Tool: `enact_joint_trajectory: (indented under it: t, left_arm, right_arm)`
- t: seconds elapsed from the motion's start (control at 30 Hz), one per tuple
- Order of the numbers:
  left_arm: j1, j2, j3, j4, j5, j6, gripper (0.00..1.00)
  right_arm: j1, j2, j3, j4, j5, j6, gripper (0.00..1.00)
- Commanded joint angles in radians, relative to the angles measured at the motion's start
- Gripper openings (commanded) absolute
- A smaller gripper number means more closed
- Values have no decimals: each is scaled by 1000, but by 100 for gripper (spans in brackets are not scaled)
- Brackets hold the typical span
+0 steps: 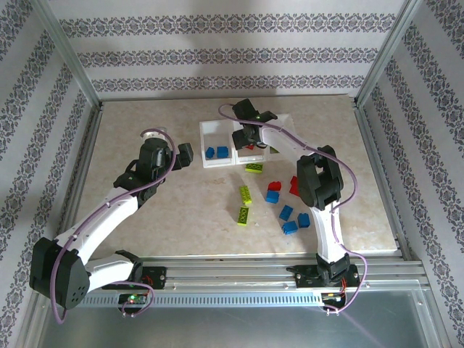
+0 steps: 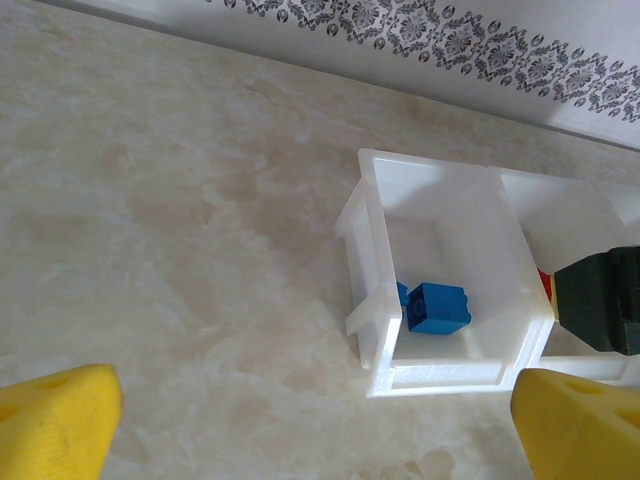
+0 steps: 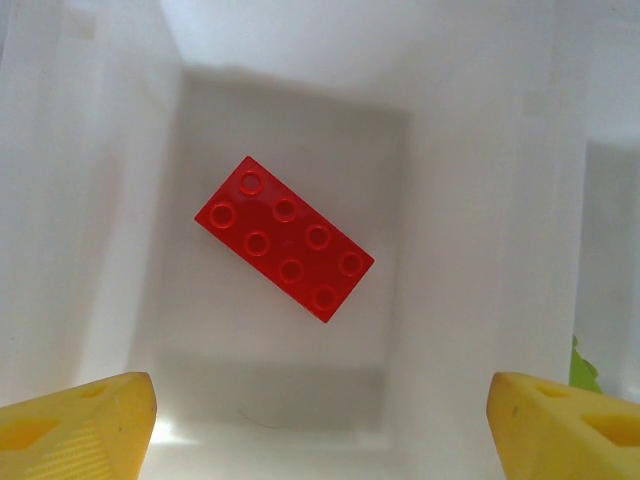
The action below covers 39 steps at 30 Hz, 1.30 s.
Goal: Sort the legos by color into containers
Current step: Place the lego in the container, then pick up the lego from the center of the table.
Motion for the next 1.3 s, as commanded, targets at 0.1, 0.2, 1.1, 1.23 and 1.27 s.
enact_joint_trajectory:
  t: [0.1, 0.2, 1.1, 1.23, 1.27]
  left_arm:
    - [19, -14, 12, -32, 25, 1, 100]
    - [19, -10, 18, -32, 50, 1, 100]
    - [-430, 459, 249, -31, 169, -35, 100]
    - [-489, 547, 328, -55, 175, -13, 99]
    - [-502, 570, 348, -61, 177, -9, 98]
  right_arm:
    - [-7, -120, -43, -4, 10, 2, 86]
    - [-7, -169, -86, 7, 14, 17, 86]
    - [-155, -753, -804, 95, 72, 357, 98]
    - [-214, -808, -868, 94, 52, 390, 98]
    - [-227, -820, -882, 94, 48, 396, 98]
